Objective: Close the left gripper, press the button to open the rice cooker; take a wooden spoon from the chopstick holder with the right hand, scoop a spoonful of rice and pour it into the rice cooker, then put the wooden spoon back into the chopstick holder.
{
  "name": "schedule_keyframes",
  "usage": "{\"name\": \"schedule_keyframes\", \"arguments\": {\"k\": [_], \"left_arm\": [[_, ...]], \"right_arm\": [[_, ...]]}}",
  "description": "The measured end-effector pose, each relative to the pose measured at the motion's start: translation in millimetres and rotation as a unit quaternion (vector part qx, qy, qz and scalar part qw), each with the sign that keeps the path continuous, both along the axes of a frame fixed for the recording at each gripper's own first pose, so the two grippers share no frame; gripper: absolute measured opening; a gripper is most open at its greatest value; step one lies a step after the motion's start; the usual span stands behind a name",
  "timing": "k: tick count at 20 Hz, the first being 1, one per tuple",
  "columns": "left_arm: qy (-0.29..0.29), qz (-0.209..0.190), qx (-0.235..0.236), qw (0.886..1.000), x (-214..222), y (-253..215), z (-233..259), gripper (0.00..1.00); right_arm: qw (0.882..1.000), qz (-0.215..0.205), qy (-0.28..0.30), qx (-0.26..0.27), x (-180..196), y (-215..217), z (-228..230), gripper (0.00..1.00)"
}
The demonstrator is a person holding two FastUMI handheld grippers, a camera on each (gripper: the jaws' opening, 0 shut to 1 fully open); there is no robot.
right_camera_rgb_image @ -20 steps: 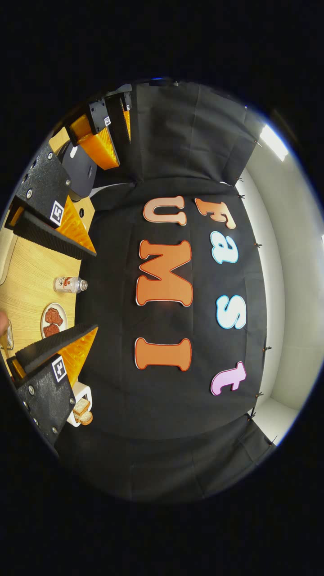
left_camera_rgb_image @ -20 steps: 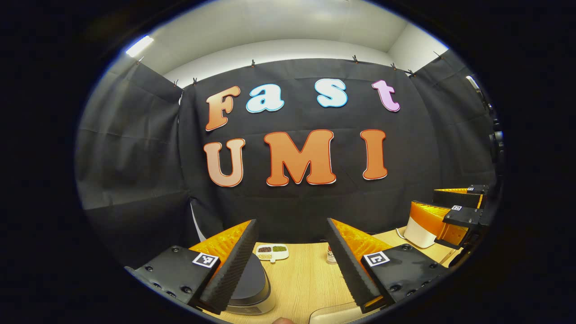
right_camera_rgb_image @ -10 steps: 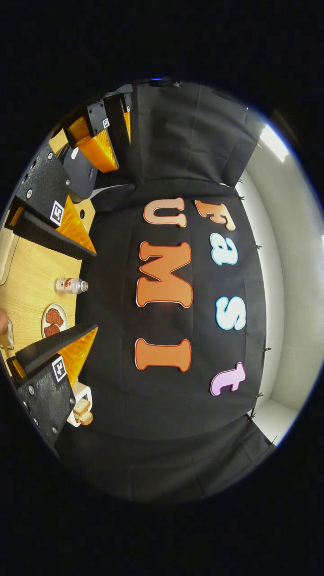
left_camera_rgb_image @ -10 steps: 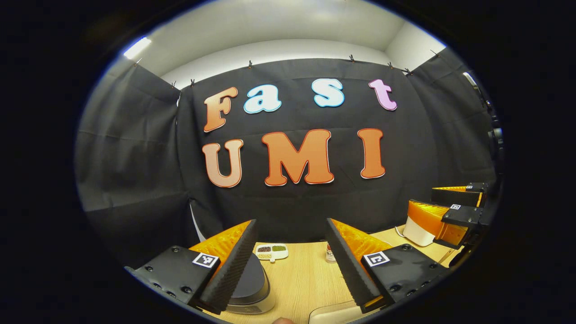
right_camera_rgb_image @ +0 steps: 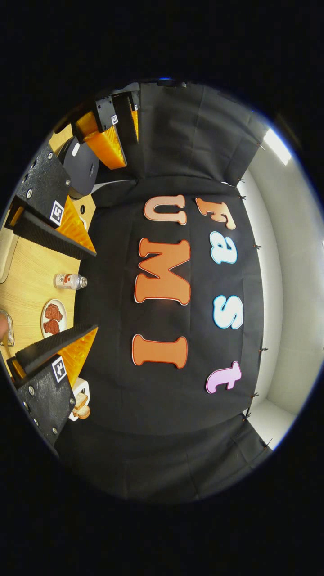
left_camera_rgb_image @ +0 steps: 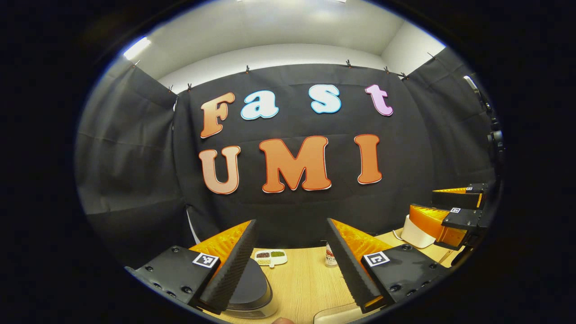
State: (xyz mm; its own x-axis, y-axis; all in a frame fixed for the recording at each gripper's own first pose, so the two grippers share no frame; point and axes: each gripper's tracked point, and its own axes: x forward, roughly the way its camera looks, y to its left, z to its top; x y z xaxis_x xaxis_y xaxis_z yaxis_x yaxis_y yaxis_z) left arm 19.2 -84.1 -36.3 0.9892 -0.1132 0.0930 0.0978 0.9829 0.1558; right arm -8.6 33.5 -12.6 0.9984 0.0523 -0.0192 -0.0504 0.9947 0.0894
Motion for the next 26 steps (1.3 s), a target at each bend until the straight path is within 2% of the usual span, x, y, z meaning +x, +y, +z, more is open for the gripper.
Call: {"name": "schedule_keyframes", "arguments": {"k": [1,2,4,7,8,11,18,20,21,26], "left_arm": [[0.000,-0.005,-0.001,1.000,2.2,1.1,0.2,0.96],[0.001,-0.011,-0.003,1.000,3.8,1.5,0.7,1.00],[0.001,-0.021,-0.005,1.000,6.0,3.7,-0.1,1.00],[0.009,-0.037,-0.003,0.999,12.1,7.6,-7.5,0.96],[0.010,-0.041,-0.003,0.999,13.6,9.4,-8.3,1.00],[0.011,-0.044,0.005,0.999,16.1,12.2,-12.4,1.00],[0.005,0.014,0.001,1.000,5.0,17.3,-5.8,1.00],[0.008,0.013,-0.007,1.000,1.5,8.3,-6.8,0.97],[0.009,0.012,-0.018,1.000,0.4,3.3,-4.3,1.00],[0.004,0.048,-0.025,0.999,-11.1,1.1,0.8,0.97]], "right_arm": [[1.000,-0.005,0.000,0.001,-0.7,0.5,2.6,0.90],[1.000,-0.010,0.000,0.006,-2.4,0.9,5.3,0.90],[1.000,-0.025,-0.002,0.007,-3.8,-0.4,7.8,0.90],[0.999,-0.048,-0.005,-0.003,-6.2,-3.3,8.3,0.90],[0.998,-0.056,-0.004,-0.007,-6.7,-4.1,8.0,0.90],[0.998,-0.069,-0.005,-0.002,-10.1,-7.0,13.2,0.90],[1.000,-0.020,-0.004,0.009,-15.1,-13.2,8.0,0.90],[1.000,-0.008,-0.005,0.011,-14.4,-17.9,4.9,0.91],[1.000,-0.002,-0.006,0.012,-14.9,-19.7,4.3,0.90],[0.999,0.032,-0.016,0.020,-14.9,-25.7,9.9,0.91]]}}
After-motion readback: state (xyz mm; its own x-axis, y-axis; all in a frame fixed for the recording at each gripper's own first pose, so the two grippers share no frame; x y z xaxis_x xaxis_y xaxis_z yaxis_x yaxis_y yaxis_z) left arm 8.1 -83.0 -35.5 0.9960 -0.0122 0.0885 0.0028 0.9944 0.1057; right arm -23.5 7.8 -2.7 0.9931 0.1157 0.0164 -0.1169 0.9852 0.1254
